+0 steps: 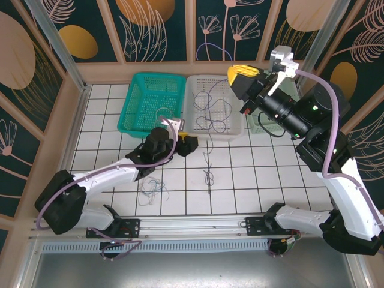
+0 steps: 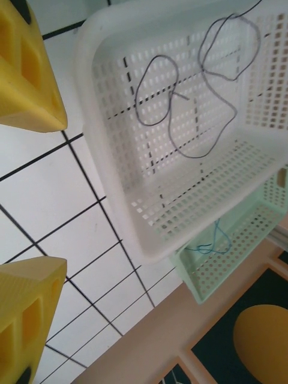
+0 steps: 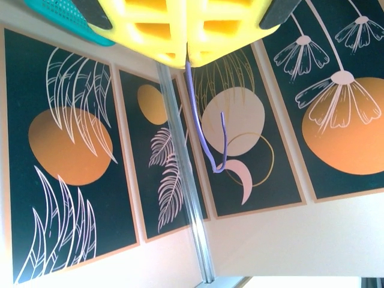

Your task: Untangle the cables

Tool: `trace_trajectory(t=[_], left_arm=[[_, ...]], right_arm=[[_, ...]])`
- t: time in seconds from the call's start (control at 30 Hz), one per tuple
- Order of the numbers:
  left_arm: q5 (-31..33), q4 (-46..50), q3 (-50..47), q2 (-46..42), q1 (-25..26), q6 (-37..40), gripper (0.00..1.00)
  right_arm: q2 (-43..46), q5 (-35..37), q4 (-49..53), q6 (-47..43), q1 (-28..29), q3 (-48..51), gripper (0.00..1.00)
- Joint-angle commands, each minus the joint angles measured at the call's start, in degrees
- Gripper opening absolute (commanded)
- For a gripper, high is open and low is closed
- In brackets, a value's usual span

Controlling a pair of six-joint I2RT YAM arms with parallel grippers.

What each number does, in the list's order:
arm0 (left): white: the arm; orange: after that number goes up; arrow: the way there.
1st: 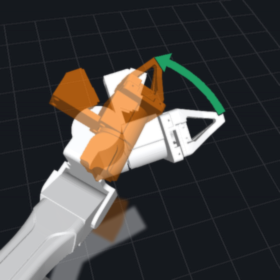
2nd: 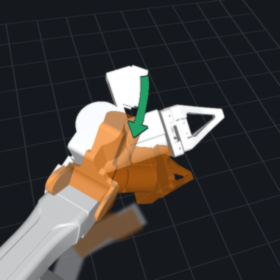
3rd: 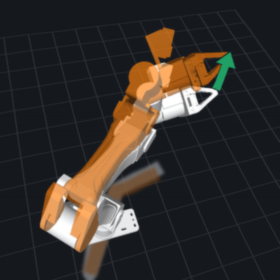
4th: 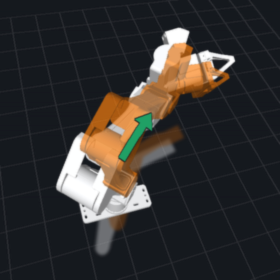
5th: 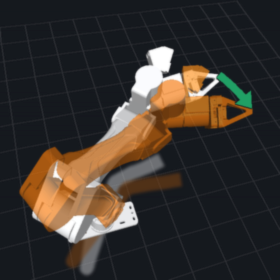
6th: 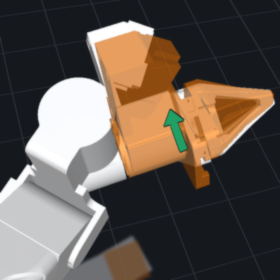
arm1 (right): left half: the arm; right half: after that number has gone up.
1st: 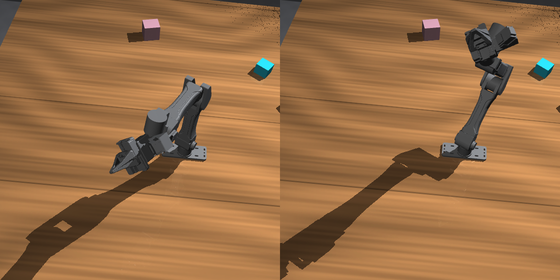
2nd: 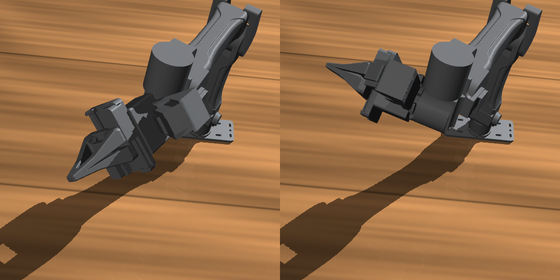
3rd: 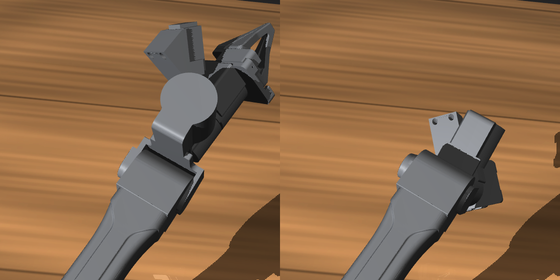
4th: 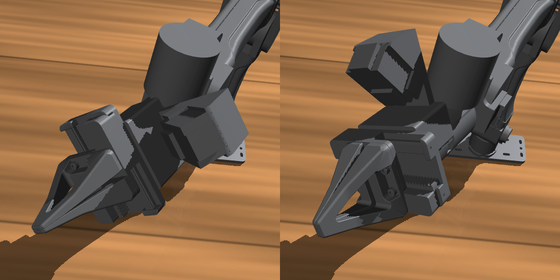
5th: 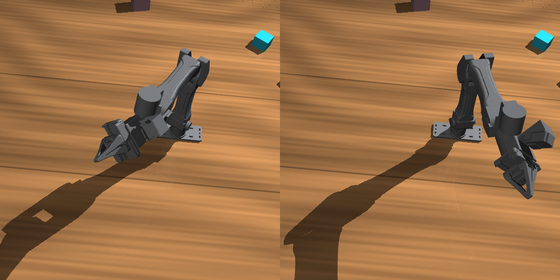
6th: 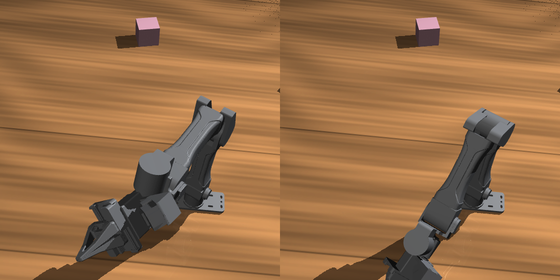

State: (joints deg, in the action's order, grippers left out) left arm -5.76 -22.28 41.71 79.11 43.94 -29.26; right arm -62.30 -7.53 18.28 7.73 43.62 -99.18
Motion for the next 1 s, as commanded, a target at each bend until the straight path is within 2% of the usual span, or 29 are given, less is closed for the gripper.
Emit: trace_trajectory(t=[0.0,0.27,0.43,0.97], left_arm=[[-5.64,-1.68,1.94,3.09,0.07,-1.80,0.55],[-16.83,-5.20,2.41,10.06,0.09,3.84,0.49],[-22.29,-7.38,1.82,11.76,0.18,3.79,0.47],[-23.95,-9.97,-3.29,9.39,0.70,3.50,0.48]], right_arm=[[0.07,-0.64,-1.09,-0.89,0.42,-1.93,0.00],[0.15,-0.47,-0.54,-0.44,0.33,-3.33,0.00],[-0.29,1.19,0.43,-0.21,0.33,-4.34,0.00],[-3.22,4.23,1.17,0.09,0.20,-7.23,0.00]])
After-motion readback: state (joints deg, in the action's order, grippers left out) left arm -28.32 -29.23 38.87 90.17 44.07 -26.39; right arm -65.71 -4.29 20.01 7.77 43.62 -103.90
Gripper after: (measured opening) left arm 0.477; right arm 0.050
